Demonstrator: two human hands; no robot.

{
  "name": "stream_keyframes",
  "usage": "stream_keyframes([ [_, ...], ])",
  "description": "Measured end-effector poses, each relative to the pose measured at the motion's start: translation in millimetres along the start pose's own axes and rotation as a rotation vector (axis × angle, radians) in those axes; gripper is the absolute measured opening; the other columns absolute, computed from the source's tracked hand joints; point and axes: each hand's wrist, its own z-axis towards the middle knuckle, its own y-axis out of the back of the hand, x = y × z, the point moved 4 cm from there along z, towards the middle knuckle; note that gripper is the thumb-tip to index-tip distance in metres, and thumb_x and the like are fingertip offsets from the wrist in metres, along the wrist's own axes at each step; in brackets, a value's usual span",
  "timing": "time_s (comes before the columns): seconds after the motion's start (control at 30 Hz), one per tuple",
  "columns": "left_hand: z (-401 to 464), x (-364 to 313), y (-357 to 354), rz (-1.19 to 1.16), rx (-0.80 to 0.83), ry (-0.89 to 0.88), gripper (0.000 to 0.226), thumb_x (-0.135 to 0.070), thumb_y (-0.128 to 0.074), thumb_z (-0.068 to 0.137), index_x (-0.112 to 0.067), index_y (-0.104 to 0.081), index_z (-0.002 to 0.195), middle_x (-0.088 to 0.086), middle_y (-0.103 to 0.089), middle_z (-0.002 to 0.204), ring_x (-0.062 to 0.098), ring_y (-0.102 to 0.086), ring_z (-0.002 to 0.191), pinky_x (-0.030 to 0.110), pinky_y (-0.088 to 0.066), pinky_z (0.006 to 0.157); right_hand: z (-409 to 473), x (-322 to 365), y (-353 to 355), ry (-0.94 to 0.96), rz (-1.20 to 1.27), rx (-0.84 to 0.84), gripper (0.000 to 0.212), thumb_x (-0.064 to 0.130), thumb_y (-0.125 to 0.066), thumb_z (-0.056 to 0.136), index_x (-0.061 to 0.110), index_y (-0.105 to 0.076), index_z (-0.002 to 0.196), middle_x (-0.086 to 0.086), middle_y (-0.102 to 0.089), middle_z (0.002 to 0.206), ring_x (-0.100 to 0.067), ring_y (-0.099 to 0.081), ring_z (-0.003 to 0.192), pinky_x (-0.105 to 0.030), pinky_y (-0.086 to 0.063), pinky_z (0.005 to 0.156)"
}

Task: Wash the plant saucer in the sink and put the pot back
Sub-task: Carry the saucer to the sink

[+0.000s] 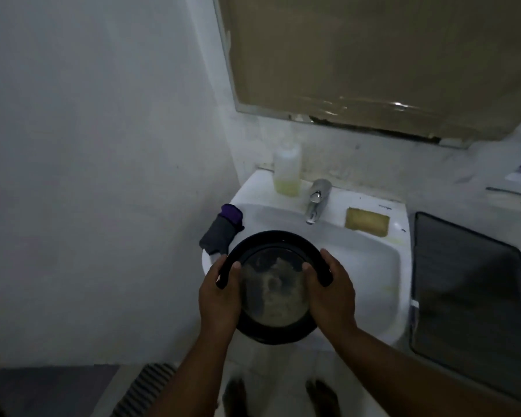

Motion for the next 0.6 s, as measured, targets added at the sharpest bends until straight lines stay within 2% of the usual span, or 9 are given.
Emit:
stream_keyframes([
  [0.1,29,10,-9,0.042,0.099,0.024,0.045,-0.043,-0.063,0.099,-0.028,-0.060,0.141,-0.007,-0.059,0.135,0.012,-0.057,0.118,0.028,-0.046,0.095,1,-11,-13,-0.047,-0.003,-0.045,0.050,0.044,-0.065,0.097,0.029,-0.052,0.143,0.009,-0.055,0.140,-0.007,-0.049,0.129,-0.008,-0.029,0.103],
  [0.17,43,13,-13,0.076,0.192,0.036,0.048,-0.048,-0.062,0.098,-0.031,-0.058,0.143,-0.008,-0.058,0.134,0.013,-0.056,0.117,0.030,-0.048,0.095,-5,-14,-20,-0.095,0.015,-0.121,0.052,0.044,-0.068,0.095,0.029,-0.053,0.142,0.015,-0.056,0.133,-0.004,-0.050,0.127,-0.009,-0.030,0.103],
  [0.27,69,13,-24,0.083,0.315,0.014,0.051,-0.046,-0.064,0.097,-0.030,-0.056,0.144,-0.010,-0.057,0.133,0.012,-0.056,0.119,0.029,-0.048,0.097,-7,-13,-29,-0.130,0.035,-0.238,0.031,0.035,-0.071,0.095,0.043,-0.052,0.118,0.034,-0.052,0.107,0.018,-0.054,0.100,0.006,-0.031,0.085],
  [0.33,87,19,-36,0.117,0.397,-0.027,0.053,-0.047,-0.064,0.097,-0.028,-0.055,0.145,-0.009,-0.056,0.141,0.012,-0.055,0.125,0.030,-0.047,0.101,-2,-20,-35,-0.143,0.029,-0.297,0.026,0.033,-0.071,0.095,0.040,-0.054,0.114,0.035,-0.052,0.101,0.016,-0.054,0.093,0.008,-0.031,0.081],
  [0.4,100,26,-43,0.124,0.436,-0.018,0.052,-0.046,-0.064,0.097,-0.026,-0.055,0.144,-0.007,-0.056,0.145,0.012,-0.054,0.125,0.029,-0.046,0.102,2,-31,-44,-0.177,0.014,-0.318,0.027,0.034,-0.069,0.097,0.027,-0.062,0.122,0.026,-0.060,0.106,0.012,-0.054,0.097,0.003,-0.030,0.088],
  [0.5,107,35,-52,0.137,0.460,0.001,0.050,-0.043,-0.063,0.099,-0.024,-0.056,0.144,-0.005,-0.055,0.144,0.008,-0.052,0.121,0.026,-0.043,0.101,4,-41,-50,-0.233,0.053,-0.334,0.057,0.040,-0.067,0.097,0.014,-0.053,0.146,0.005,-0.060,0.135,-0.006,-0.052,0.124,-0.014,-0.031,0.102],
  [0.6,112,43,-65,0.184,0.503,-0.002,0.052,-0.046,-0.062,0.099,-0.022,-0.056,0.145,-0.003,-0.055,0.148,0.008,-0.051,0.123,0.025,-0.041,0.103,7,-50,-49,-0.266,0.042,-0.339,0.057,0.039,-0.065,0.099,0.011,-0.051,0.147,0.004,-0.059,0.136,-0.008,-0.051,0.124,-0.007,-0.030,0.098],
])
